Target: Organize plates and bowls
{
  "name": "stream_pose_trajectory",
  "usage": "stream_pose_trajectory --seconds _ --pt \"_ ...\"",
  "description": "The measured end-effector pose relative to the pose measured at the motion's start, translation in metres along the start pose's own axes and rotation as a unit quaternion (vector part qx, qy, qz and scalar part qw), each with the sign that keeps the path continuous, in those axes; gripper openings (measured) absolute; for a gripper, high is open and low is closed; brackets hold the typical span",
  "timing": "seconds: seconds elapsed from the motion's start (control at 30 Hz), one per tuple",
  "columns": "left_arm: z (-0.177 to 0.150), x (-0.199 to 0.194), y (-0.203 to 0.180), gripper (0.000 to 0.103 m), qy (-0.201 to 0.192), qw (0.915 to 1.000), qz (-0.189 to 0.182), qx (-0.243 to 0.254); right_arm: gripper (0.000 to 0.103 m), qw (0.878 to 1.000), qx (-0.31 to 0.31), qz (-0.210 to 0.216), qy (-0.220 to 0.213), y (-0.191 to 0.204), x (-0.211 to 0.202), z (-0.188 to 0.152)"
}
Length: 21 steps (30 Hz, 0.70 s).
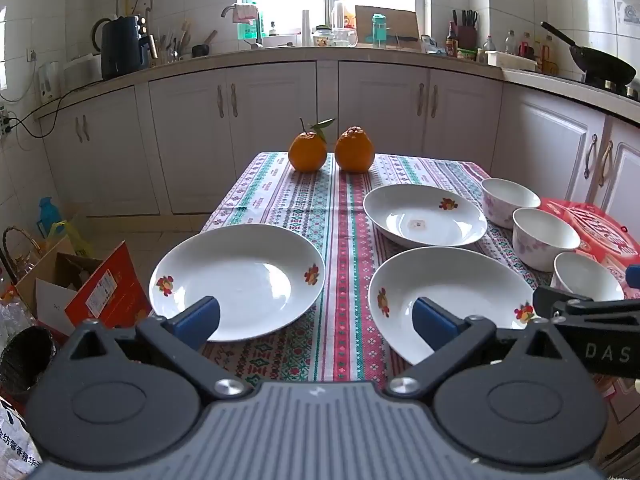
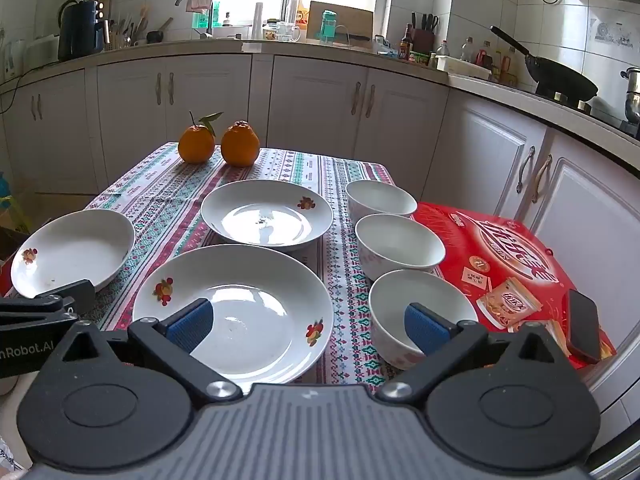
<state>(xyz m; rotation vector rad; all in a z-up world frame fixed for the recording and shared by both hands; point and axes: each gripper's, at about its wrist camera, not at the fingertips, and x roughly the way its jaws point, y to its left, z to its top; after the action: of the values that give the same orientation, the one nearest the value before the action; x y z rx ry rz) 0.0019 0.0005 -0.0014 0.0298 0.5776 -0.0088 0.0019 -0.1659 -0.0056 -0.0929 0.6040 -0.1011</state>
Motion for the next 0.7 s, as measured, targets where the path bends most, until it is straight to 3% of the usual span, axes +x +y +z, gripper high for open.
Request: stream_pose_trajectory --seconds 0.7 --pt "0.0027 -0.0033 -0.0005 0.102 0.001 1.0000 0.002 0.000 0.103 1.000 0.000 0.001 -0.001 0.0005 -0.0005 -0.0007"
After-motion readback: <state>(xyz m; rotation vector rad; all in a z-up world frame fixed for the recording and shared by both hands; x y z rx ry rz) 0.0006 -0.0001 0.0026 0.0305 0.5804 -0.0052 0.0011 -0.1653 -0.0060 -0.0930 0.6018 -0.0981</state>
